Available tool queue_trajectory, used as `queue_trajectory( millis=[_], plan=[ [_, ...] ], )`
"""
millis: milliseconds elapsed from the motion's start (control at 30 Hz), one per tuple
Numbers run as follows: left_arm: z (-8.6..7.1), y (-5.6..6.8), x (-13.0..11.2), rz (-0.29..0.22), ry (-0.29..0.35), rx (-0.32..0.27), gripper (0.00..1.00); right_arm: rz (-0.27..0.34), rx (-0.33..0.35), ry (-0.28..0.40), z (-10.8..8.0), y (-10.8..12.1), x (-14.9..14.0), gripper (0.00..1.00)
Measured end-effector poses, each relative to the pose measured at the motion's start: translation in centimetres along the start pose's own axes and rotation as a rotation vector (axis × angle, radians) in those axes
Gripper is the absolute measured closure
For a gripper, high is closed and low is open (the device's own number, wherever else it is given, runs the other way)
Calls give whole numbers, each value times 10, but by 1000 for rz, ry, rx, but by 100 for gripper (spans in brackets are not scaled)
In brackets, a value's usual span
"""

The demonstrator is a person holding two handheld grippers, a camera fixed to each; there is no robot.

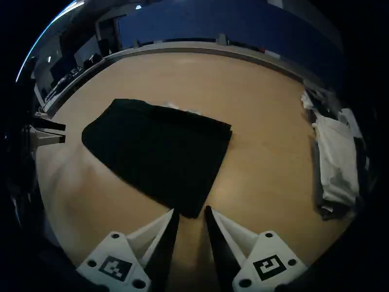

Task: Fold towel

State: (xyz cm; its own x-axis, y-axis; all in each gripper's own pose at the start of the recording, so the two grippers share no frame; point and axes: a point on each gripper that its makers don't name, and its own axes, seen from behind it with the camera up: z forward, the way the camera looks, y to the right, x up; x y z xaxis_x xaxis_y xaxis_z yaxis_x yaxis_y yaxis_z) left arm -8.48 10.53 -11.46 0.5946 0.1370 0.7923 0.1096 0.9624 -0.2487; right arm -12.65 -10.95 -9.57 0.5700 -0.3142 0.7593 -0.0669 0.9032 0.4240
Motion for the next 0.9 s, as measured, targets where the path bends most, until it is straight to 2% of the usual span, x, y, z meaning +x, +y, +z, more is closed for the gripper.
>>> queue_trajectory(
  millis=[100,300,433,700,900],
  plan=[
    [0,0,-1,0,0,-1,6,1,5,-3,1,0,0,65],
    [0,0,-3,2,-4,1,6,3,8,-9,0,0,-1,89],
    [1,-1,-5,1,-7,2,6,4,12,-10,0,-1,-2,94],
    [1,-1,-7,2,-11,2,6,19,16,-4,-2,-1,1,97],
    [1,-1,-7,3,-12,1,6,8,14,9,-8,-2,7,97]
  ],
)
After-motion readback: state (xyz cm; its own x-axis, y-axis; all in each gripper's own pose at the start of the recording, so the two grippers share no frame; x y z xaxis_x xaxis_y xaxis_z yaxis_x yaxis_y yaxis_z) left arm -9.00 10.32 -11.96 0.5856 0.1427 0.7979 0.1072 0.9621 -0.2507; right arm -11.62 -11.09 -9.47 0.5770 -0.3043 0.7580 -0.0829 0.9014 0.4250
